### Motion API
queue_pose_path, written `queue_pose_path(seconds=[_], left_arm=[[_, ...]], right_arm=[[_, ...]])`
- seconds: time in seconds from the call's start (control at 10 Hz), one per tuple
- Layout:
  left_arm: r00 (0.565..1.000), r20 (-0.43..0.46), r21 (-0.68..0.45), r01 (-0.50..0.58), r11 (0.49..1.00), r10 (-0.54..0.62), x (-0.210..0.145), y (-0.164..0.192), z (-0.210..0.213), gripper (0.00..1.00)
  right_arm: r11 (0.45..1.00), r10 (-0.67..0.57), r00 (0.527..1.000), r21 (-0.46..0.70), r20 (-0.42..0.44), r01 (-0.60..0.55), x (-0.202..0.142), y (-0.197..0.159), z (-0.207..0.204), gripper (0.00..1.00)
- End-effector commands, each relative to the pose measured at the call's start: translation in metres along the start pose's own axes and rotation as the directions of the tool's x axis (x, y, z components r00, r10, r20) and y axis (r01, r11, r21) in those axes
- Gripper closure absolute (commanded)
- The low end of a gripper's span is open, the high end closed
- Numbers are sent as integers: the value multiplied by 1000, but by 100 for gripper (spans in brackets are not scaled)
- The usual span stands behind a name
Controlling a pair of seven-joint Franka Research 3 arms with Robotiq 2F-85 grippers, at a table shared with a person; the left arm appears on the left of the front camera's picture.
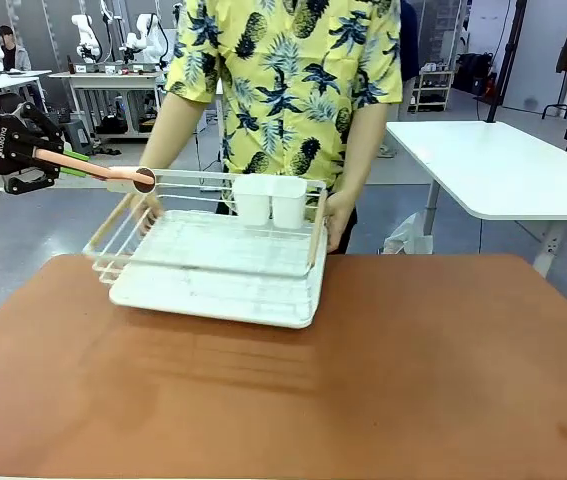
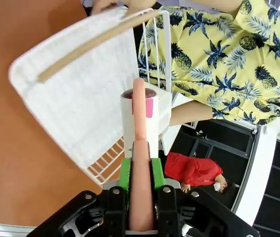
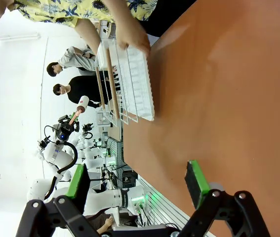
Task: Clean the table.
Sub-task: Clean the table with the Lint Roller when the human lifts the Dish drying rack.
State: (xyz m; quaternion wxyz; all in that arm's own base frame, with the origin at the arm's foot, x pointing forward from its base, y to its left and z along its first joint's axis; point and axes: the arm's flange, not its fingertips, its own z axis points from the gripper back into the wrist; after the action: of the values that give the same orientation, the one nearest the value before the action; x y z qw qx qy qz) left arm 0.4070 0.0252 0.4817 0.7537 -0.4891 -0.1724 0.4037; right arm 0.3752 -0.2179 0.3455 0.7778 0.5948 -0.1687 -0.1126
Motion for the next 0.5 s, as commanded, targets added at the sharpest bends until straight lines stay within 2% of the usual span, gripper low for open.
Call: queue_pose_path(seconds=[0.0, 0.4], left_arm=[[1000, 6, -2, 6, 1000, -6, -2, -3, 2, 99], [1000, 6, -2, 6, 1000, -6, -2, -3, 2, 99]], right_arm=[[1000, 2, 1000, -5, 15, -2, -5, 3, -2, 0], [1000, 2, 1000, -5, 15, -2, -5, 3, -2, 0]])
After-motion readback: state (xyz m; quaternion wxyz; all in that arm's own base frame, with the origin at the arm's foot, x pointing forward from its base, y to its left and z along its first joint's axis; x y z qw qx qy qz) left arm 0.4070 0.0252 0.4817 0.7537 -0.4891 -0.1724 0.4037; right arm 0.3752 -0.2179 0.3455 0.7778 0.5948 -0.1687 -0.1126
